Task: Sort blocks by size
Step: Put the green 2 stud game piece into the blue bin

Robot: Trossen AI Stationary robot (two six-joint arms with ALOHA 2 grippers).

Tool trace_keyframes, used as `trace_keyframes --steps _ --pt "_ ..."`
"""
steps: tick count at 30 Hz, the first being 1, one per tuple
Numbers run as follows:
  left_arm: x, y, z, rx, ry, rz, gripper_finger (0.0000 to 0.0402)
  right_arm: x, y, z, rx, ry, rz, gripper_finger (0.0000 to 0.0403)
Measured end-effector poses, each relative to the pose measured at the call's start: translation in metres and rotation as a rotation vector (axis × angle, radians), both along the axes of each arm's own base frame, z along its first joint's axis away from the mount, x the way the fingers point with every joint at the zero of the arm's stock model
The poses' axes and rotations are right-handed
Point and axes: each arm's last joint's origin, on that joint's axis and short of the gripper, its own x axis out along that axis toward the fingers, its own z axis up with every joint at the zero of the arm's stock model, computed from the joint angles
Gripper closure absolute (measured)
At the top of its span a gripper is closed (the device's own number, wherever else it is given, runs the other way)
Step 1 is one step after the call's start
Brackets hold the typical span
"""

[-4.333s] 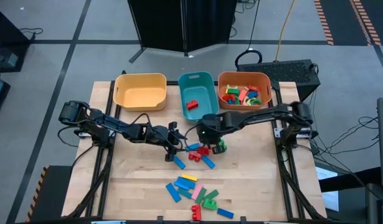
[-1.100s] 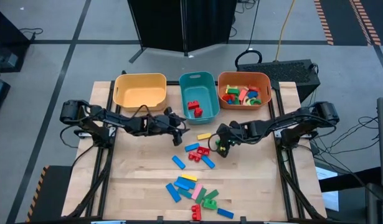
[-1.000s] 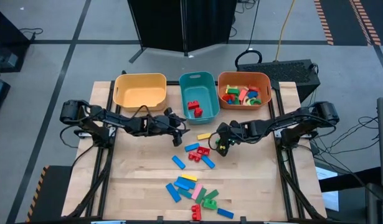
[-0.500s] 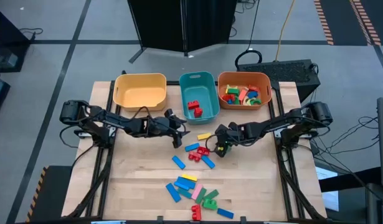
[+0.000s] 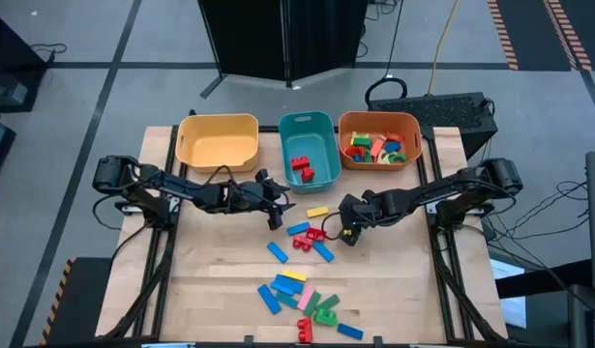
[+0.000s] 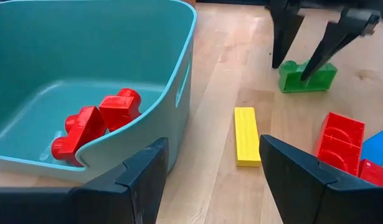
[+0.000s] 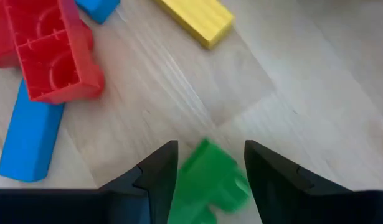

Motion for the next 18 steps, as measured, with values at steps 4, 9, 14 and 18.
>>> trace_keyframes --steps 4,9,14,18 --pt "0.0 0.0 0.0 0.0 0.001 0.0 0.016 -0.005 0.0 0.012 0.011 0.084 -0.049 0.0232" --pt "0.0 -0.002 0.0 0.0 0.004 -0.007 0.016 -0.005 0.002 0.02 0.045 0.12 -0.06 0.0232" --pt "0.0 -0.005 -0.001 -0.006 0.01 -0.027 0.016 -0.003 0.007 0.02 0.164 0.109 -0.11 0.0232" --pt "-0.002 -0.008 -0.004 -0.009 0.04 -0.041 0.016 -0.004 -0.001 0.02 0.32 0.136 -0.204 0.0232"
